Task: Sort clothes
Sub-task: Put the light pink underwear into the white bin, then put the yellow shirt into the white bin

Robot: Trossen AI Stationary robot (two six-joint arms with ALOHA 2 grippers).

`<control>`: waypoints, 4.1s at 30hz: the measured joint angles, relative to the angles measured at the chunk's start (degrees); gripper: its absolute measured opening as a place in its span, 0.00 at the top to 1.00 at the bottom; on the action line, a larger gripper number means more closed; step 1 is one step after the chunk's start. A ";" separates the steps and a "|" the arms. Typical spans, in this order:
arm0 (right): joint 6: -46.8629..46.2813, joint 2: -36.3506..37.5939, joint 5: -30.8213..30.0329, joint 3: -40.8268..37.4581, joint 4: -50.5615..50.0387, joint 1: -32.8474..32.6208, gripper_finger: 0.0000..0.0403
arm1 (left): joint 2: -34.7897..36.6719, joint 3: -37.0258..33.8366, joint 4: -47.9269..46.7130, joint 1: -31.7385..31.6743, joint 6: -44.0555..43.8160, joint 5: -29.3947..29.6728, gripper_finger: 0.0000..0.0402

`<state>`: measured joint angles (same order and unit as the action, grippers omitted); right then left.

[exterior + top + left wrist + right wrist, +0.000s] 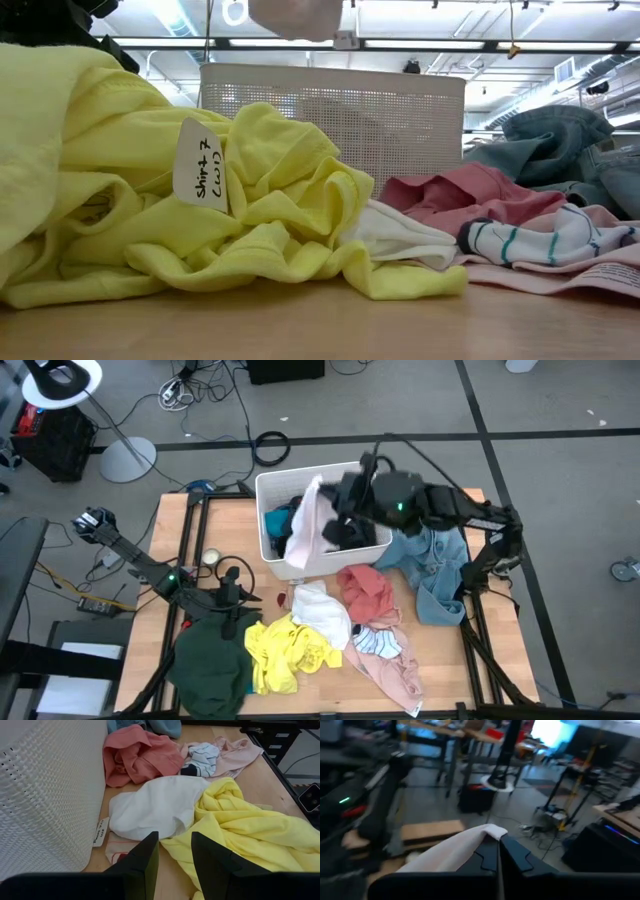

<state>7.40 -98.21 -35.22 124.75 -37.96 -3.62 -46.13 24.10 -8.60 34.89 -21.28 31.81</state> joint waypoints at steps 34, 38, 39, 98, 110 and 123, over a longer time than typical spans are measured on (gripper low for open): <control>-21.07 3.45 18.57 -18.25 -14.21 15.70 0.40 | 0.00 0.00 -0.09 -0.01 0.11 -0.25 0.70; -24.38 3.79 20.56 -18.20 -26.95 16.58 0.43 | 0.00 0.00 0.11 -0.02 0.07 -0.42 0.70; -24.90 3.78 20.67 -18.21 -29.56 16.66 0.43 | 0.00 0.00 0.11 -0.01 0.07 -0.43 0.70; -94.38 13.07 -16.39 -58.27 -30.54 -44.42 0.51 | -28.56 27.89 -11.73 -2.28 -8.01 -9.54 0.59; -93.79 13.07 -16.37 -58.27 -29.00 -45.47 0.51 | -28.98 29.07 -12.20 -3.51 -21.61 -16.08 0.39; -94.37 13.08 -16.39 -60.89 -21.90 -49.58 0.51 | -41.75 35.72 -16.58 -0.74 -30.35 -17.73 0.50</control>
<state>-86.97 -85.13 -51.61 63.86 -59.86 -53.20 -87.88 59.82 -25.18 34.15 -51.62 14.09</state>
